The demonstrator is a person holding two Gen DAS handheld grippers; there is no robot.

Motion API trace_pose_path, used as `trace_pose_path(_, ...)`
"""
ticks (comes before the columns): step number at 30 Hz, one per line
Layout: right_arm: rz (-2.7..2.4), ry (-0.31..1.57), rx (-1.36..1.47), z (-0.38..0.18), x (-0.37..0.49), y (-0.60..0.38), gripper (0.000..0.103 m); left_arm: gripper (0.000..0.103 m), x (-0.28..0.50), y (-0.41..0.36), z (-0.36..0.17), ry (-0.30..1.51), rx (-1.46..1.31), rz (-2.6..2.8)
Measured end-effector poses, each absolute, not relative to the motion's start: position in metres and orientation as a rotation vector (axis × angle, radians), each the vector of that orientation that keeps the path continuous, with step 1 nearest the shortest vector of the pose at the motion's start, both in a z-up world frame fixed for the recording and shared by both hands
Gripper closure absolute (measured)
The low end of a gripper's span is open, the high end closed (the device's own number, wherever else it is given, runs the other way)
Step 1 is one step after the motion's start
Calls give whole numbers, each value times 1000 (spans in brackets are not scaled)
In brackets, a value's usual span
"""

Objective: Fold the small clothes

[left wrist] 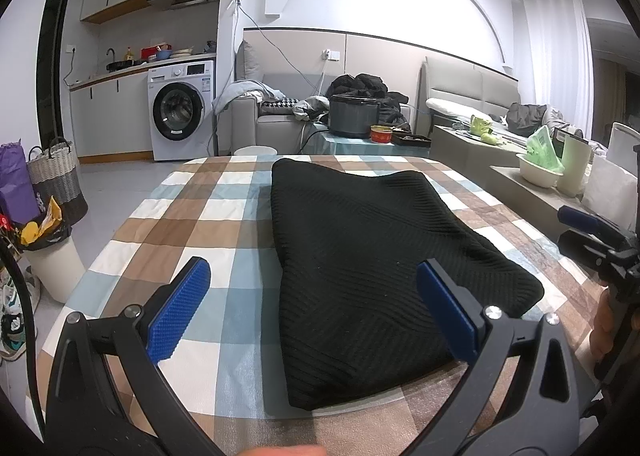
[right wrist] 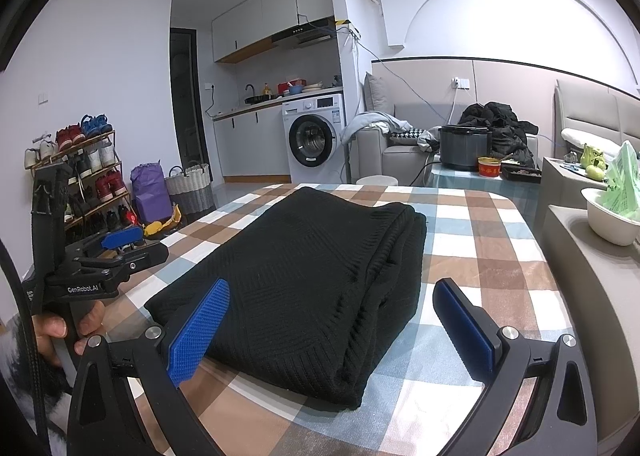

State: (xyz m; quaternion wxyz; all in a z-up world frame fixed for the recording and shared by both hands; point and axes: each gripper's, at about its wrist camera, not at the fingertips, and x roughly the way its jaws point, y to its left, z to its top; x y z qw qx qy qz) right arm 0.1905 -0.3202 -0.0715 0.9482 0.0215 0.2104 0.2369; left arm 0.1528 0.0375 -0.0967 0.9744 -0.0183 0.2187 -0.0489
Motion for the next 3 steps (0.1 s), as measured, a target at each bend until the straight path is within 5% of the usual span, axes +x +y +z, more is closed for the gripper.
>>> trace_pose_path(3, 480, 431, 43, -72, 191, -320, 0, 1, 153, 38, -96, 442, -39, -94)
